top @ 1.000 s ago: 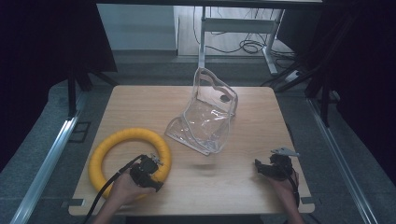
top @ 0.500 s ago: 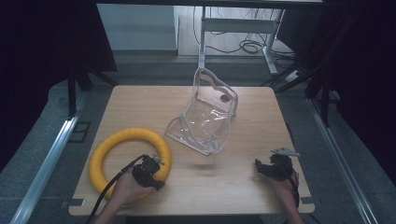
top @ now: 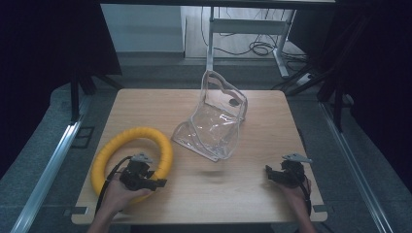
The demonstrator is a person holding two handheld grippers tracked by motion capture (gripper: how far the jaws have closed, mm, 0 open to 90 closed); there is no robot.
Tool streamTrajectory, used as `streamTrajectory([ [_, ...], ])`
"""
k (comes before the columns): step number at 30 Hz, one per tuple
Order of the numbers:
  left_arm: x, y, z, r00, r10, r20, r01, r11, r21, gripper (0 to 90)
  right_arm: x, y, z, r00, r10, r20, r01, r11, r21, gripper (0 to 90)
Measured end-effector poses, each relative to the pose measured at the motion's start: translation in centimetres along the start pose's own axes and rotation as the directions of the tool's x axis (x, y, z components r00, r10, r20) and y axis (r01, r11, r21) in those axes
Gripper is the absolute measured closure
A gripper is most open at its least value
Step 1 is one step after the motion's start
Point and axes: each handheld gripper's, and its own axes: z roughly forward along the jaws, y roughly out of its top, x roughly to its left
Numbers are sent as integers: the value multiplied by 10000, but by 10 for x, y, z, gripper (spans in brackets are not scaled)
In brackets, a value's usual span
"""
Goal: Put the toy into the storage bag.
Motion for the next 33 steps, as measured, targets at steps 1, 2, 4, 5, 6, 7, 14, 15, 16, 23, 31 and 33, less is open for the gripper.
streamTrajectory([
  [1, 1, 1, -8, 10000, -15, 33, 17, 9990, -438, 502, 0, 0, 0, 10000, 10, 11, -10, 10000, 7, 160],
  [2, 1, 1, -8, 10000, -15, 33, 17, 9990, -438, 502, 0, 0, 0, 10000, 19, 10, -19, 10000, 7, 160],
  [4, 3, 1, -22, 9999, -114, 8, 114, 9937, -1114, 502, 0, 0, 0, 10000, 29, 25, -29, 10000, 8, 160],
  [5, 3, 1, -22, 9999, -114, 8, 114, 9937, -1114, 502, 0, 0, 0, 10000, 33, 26, -33, 10000, 6, 160],
  [6, 5, 1, -30, 9999, -114, 7, 114, 9897, -1427, 502, 0, 0, 0, 10000, 30, 27, -30, 10000, 6, 160],
  [7, 6, 1, -34, 9999, -151, 11, 151, 9868, -1615, 502, 0, 0, 0, 10000, 31, 28, -31, 10000, 2, 160],
  [14, 6, 10, -60, 9993, -127, -346, 25, 9600, -2801, 503, 0, 0, 0, 10000, 34, 41, -34, 10000, -6, 160],
  [15, 6, 10, -60, 9993, -127, -346, 25, 9600, -2801, 504, 0, 0, 0, 10000, 45, 45, -45, 10000, -1, 160],
  [16, 7, 12, -63, 9991, -129, -402, 3, 9546, -2979, 504, 0, 0, 0, 10000, 49, 45, -49, 10000, 0, 160],
  [23, 11, 19, -81, 9983, -183, -562, -61, 9135, -4068, 506, 0, 0, 0, 10000, 54, 39, -54, 10000, -5, 160],
  [31, 1, 28, -89, 9978, 71, -662, -363, 8914, -4517, 505, 0, 0, 0, 10000, 73, 45, -73, 10000, -9, 160],
  [33, -1, 30, -91, 9976, 136, -677, -433, 8867, -4602, 505, 0, 0, 0, 10000, 81, 42, -81, 10000, -12, 160],
])
